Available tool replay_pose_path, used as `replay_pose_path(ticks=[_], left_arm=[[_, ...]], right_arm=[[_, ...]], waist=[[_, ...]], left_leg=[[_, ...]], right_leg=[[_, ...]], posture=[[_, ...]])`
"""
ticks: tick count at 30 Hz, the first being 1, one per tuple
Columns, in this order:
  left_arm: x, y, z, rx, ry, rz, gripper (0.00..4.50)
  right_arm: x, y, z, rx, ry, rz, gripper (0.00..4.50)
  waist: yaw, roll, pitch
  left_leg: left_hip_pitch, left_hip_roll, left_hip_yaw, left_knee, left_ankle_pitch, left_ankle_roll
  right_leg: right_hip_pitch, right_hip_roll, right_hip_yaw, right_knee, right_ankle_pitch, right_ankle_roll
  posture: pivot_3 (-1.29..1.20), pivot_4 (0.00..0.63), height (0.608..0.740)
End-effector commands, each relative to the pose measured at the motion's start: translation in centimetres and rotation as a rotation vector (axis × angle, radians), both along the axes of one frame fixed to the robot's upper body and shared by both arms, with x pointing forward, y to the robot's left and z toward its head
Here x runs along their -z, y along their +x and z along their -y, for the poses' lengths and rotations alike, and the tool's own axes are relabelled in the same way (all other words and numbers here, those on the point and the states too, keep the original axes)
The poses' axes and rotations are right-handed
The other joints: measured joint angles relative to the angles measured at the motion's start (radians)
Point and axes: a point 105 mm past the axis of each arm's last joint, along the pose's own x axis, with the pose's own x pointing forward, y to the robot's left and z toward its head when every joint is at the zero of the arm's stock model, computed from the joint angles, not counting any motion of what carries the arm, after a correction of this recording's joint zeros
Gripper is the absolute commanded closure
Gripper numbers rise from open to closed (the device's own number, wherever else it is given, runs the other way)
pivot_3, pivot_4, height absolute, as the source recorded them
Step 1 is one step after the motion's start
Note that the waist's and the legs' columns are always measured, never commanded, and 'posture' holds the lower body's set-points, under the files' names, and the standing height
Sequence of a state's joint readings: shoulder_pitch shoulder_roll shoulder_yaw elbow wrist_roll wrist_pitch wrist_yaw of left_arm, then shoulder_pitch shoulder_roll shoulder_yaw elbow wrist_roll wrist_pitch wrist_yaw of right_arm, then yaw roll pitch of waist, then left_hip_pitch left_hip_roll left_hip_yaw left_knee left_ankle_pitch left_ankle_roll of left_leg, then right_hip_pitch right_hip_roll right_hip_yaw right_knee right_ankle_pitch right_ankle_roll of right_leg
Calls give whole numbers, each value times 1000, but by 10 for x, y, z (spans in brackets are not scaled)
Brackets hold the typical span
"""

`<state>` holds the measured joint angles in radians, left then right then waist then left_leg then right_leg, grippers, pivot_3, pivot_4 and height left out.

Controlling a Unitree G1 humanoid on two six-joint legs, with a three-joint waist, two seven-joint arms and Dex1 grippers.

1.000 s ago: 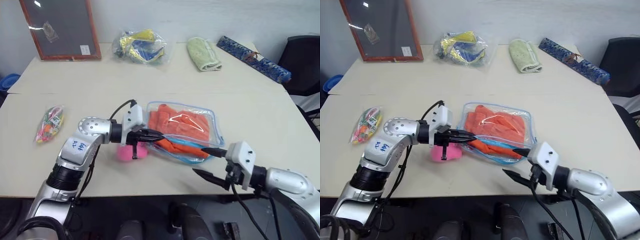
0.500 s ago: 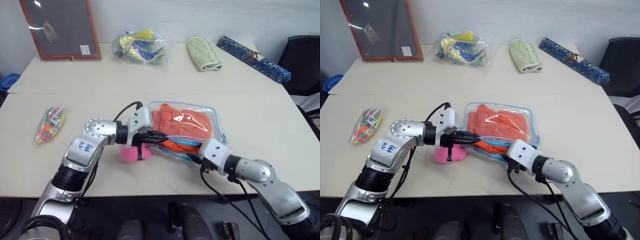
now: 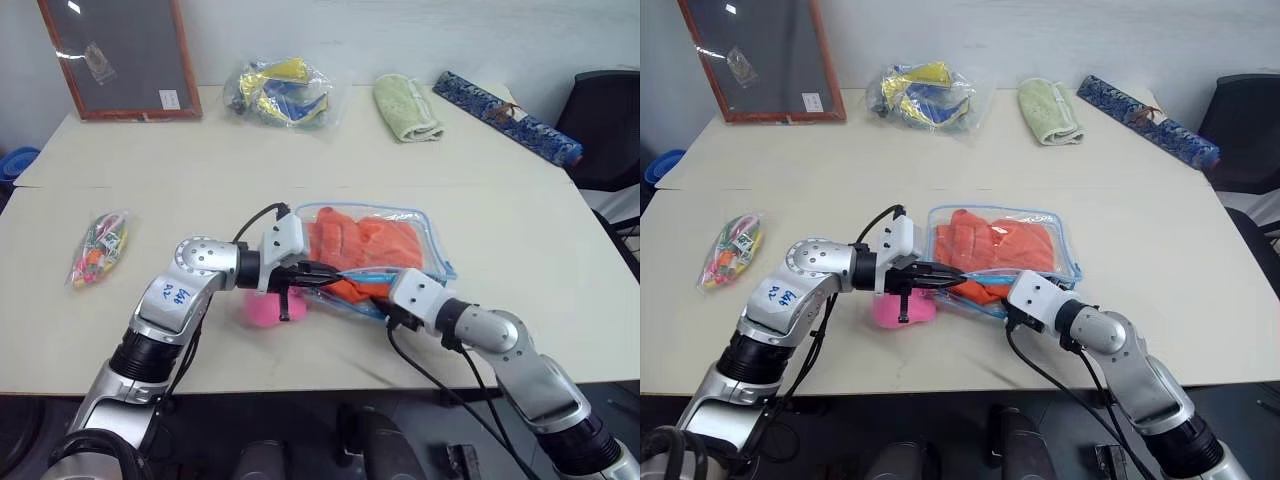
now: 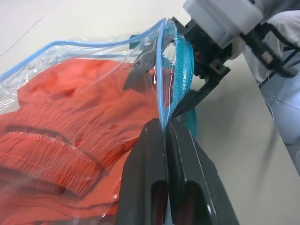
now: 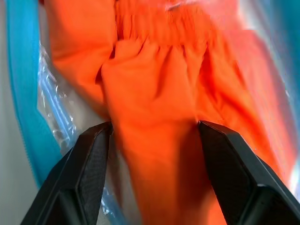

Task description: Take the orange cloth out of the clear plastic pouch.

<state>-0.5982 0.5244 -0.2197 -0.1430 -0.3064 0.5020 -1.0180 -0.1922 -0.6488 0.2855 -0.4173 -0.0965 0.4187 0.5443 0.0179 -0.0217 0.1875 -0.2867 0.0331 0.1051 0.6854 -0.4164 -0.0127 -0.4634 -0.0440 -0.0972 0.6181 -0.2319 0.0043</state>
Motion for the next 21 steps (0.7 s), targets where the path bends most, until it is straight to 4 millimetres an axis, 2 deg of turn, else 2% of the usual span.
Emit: replay_pose_path(ticks=[1, 8, 15, 21], left_arm=[[-12, -1, 6, 28, -8, 57, 4500], [-12, 1, 6, 23, -9, 64, 4500], [-12, 3, 7, 18, -10, 72, 4500], [-12, 10, 4, -18, -7, 80, 4500]], right_arm=[[2, -3, -2, -51, -75, 36, 1447], [15, 7, -9, -83, -157, 59, 1447], [25, 30, -9, -2, -120, 46, 1447], [29, 26, -7, -26, -130, 44, 3500]], waist=[[0, 0, 0], [-10, 0, 0], [-20, -1, -1], [-16, -1, -1]], left_leg=[[0, 0, 0, 0, 0, 0], [1, 0, 0, 0, 0, 0], [2, 0, 0, 0, 1, 0], [2, -1, 0, 0, 1, 1]], right_leg=[[0, 0, 0, 0, 0, 0], [1, 0, 0, 0, 0, 0], [1, -1, 1, 2, 0, 0], [2, -2, 1, 2, 0, 0]], posture=[[0, 150, 740], [0, 150, 740], [0, 150, 740], [0, 150, 740]])
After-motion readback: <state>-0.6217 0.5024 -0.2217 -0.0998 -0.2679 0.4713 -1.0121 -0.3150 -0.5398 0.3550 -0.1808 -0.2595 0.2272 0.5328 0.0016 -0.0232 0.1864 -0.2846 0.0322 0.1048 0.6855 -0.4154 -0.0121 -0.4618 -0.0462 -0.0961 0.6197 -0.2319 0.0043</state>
